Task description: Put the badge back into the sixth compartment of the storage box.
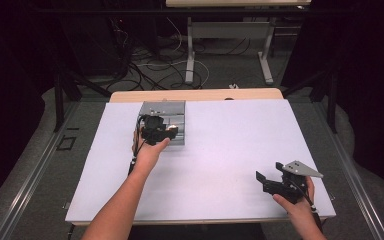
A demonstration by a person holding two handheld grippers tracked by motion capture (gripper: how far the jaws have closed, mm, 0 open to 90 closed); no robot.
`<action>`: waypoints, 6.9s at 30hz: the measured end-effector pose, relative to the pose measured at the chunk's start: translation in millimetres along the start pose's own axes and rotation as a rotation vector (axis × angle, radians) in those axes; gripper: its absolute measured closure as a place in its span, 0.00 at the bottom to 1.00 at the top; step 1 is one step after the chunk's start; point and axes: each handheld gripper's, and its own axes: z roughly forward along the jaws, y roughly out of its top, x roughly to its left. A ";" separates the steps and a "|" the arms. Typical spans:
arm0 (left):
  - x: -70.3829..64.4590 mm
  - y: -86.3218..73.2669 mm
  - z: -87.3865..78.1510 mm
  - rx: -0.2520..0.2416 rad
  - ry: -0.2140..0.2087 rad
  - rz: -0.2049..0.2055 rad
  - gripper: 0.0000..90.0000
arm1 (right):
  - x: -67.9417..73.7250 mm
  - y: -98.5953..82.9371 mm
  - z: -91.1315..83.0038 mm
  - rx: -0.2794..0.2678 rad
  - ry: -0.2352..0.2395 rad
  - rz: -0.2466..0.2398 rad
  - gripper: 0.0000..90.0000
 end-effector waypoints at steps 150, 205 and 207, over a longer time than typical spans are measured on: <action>4.2 -39.9 -76.6 -0.104 -0.178 0.001 0.01 | 4.5 0.9 1.0 -0.001 0.001 -0.001 0.17; 83.0 -146.8 -112.7 -0.095 0.048 -0.143 0.01 | 1.5 0.5 -1.3 0.004 -0.007 0.013 0.17; 83.6 -148.2 -111.4 -0.102 0.052 -0.149 0.01 | 1.2 0.0 -0.5 -0.004 -0.010 0.014 0.17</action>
